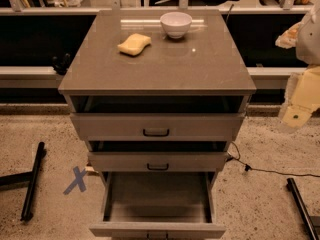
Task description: Close bottom drawer
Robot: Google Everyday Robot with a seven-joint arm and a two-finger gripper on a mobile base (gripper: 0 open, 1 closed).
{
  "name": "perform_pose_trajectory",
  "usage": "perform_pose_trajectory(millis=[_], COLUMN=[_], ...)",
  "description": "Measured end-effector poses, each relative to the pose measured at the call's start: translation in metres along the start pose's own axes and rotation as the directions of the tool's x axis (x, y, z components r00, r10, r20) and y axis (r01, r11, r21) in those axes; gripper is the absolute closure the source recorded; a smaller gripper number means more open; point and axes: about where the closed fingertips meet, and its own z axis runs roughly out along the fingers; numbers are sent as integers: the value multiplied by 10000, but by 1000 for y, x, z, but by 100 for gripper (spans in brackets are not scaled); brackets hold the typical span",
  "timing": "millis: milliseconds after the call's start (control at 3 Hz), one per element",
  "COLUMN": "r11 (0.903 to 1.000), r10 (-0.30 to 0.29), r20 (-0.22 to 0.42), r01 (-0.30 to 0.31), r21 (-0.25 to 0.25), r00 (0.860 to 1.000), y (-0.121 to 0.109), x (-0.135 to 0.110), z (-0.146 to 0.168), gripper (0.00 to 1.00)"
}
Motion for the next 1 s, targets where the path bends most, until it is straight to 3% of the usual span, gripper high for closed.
perform_pose_trajectory(millis=[333,667,1000], r11=[10000,9956,9563], r10=[48,535,1711], r20=[-24,311,1012], r01=[-48,-510,-1404], r21=[10,-782,-2566], r00=[10000,9981,9800], y=[-2,11,52], x=[1,7,5], z=[1,32,89], gripper=[0,0,0])
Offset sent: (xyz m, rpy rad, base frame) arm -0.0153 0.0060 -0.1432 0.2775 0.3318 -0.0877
